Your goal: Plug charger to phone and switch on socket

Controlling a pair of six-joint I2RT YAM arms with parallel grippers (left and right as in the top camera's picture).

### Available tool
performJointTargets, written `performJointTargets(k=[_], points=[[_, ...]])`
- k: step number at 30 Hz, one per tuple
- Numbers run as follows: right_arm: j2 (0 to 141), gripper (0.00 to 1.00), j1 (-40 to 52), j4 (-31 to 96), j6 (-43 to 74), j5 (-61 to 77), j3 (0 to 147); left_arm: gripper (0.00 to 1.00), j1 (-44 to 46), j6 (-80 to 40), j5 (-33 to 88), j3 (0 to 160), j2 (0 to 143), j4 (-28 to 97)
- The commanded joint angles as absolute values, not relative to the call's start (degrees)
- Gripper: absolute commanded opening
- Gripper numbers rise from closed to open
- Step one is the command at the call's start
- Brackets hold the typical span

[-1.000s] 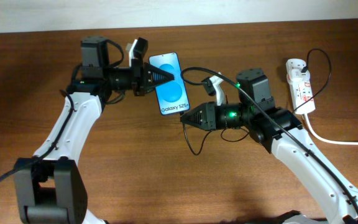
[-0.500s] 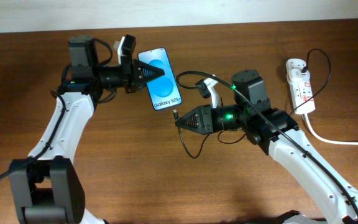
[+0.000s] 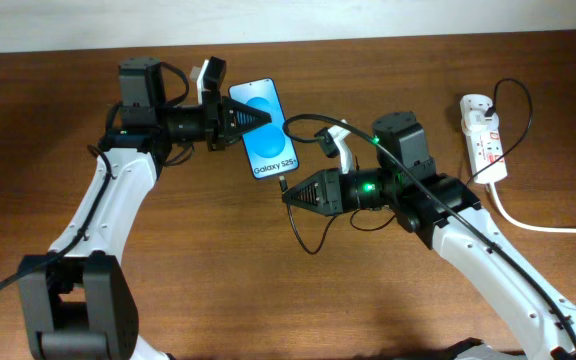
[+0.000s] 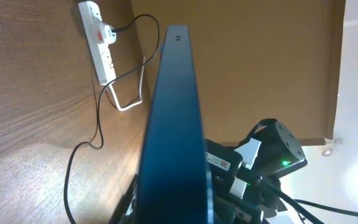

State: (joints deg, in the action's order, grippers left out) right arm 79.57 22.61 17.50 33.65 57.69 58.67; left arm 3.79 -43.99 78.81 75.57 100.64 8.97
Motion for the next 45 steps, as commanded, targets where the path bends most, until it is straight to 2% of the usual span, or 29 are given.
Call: performJointTargets(k=[1, 14, 22, 29, 32, 45], points=[[80.0, 0.04, 22.9, 17.3, 32.9, 57.0, 58.7, 0.0, 3.9, -44.3, 79.7, 75.8, 100.4, 8.7], [80.0, 0.04, 22.9, 17.3, 32.9, 56.7, 58.7, 0.0, 5.4, -45.5, 79.7, 75.8, 100.4, 8.5], [80.0, 0.04, 22.9, 17.1, 32.9, 55.2, 58.7, 0.0, 5.4, -42.3, 86.2, 75.8, 100.4, 6.0], [80.0, 0.04, 23.0, 18.0, 32.7, 55.5, 58.7, 0.0, 4.4, -40.2, 82.5, 75.8, 100.4, 6.0], [80.0, 0.04, 26.1, 20.8, 30.3, 49.2, 58.7, 0.0, 3.4, -40.2, 82.0, 75.8, 100.4, 6.0], [79.5, 0.04, 26.6, 17.6, 24.0, 48.9, 58.7, 0.0, 2.9, -40.2, 81.6, 75.8, 100.4, 6.0]])
